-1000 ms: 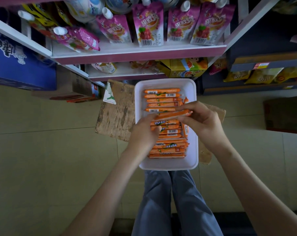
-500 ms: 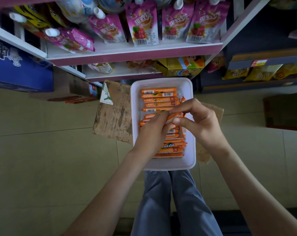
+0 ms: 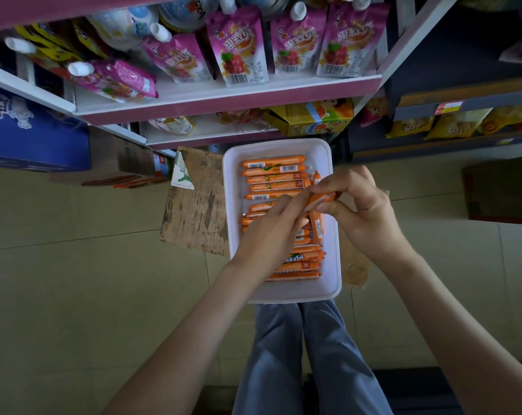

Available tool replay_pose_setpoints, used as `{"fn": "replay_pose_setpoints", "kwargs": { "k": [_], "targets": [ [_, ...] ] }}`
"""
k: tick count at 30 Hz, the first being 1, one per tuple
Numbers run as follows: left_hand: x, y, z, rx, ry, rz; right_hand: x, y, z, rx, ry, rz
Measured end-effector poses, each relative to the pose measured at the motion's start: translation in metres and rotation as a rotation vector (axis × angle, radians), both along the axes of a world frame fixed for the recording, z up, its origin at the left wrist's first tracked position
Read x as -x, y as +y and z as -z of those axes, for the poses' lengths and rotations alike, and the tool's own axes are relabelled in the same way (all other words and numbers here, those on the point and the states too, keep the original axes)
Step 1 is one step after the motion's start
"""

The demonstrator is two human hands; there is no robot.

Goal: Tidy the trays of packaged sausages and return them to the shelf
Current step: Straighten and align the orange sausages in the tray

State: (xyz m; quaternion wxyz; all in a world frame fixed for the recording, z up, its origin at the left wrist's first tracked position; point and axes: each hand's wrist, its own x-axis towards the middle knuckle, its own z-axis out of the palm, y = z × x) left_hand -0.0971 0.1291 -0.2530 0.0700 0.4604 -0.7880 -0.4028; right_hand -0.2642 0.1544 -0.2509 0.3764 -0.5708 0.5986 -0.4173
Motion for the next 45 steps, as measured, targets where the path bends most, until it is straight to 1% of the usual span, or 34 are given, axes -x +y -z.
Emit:
{"fn": "replay_pose_setpoints", "kwargs": {
  "k": [2,3,5,8,9,10,14,17,22,24,26,28,29,31,32,33,34,36,40,42,45],
  "targets": [
    [0.003,0.000,-0.001,-0.064,0.044,-0.068,0.004,0.000,0.002,0.016,0.066,-0.036],
    [0.005,0.000,-0.002,-0.144,0.097,-0.145,0.006,0.000,0.005,0.004,0.088,-0.052],
    [0.009,0.000,-0.004,-0.366,0.261,-0.360,0.009,0.002,0.011,-0.031,0.103,-0.068],
    [0.013,-0.003,-0.004,-0.759,0.583,-0.669,0.010,0.008,0.023,-0.004,0.171,-0.166],
    [0.013,-0.005,-0.003,-0.886,0.672,-0.743,0.008,0.011,0.026,-0.001,0.191,-0.207],
    [0.011,-0.007,-0.002,-0.974,0.724,-0.788,0.006,0.013,0.028,0.001,0.203,-0.245],
    [0.006,-0.009,0.004,-1.118,0.714,-0.760,0.001,0.015,0.027,0.015,0.168,-0.332],
    [0.003,-0.008,0.005,-1.203,0.723,-0.827,0.001,0.008,0.023,0.012,0.132,-0.387],
    [-0.002,-0.012,0.011,-1.291,0.798,-0.978,0.005,0.000,0.023,0.060,0.124,-0.505],
    [-0.004,-0.014,0.013,-1.314,0.790,-0.976,0.005,-0.002,0.024,0.048,0.122,-0.530],
    [-0.003,-0.015,0.012,-1.303,0.708,-0.904,0.000,-0.003,0.024,0.048,0.135,-0.504],
    [0.001,-0.012,0.010,-1.235,0.556,-0.800,-0.005,-0.003,0.023,0.027,0.130,-0.423],
    [0.003,-0.010,0.010,-1.118,0.449,-0.729,-0.006,-0.002,0.022,-0.005,0.110,-0.361],
    [0.004,-0.005,0.012,-0.712,0.218,-0.504,-0.006,0.000,0.021,-0.105,0.037,-0.206],
    [0.003,-0.003,0.015,-0.526,0.155,-0.369,-0.006,0.000,0.021,-0.150,-0.019,-0.135],
    [0.002,-0.001,0.017,-0.398,0.141,-0.259,-0.006,0.001,0.021,-0.186,-0.084,-0.080],
    [0.001,0.001,0.020,-0.319,0.140,-0.182,-0.007,0.001,0.020,-0.211,-0.148,-0.039],
    [-0.001,0.005,0.027,-0.244,0.128,-0.134,-0.009,0.002,0.017,-0.224,-0.244,0.003],
    [-0.002,0.007,0.035,-0.172,0.078,-0.182,-0.013,0.005,0.014,-0.200,-0.316,0.006],
    [-0.001,0.007,0.035,-0.157,0.100,-0.183,-0.014,0.005,0.015,-0.178,-0.294,0.007],
    [-0.001,0.006,0.034,-0.173,0.123,-0.224,-0.017,0.007,0.022,-0.160,-0.177,0.000]
  ]
}}
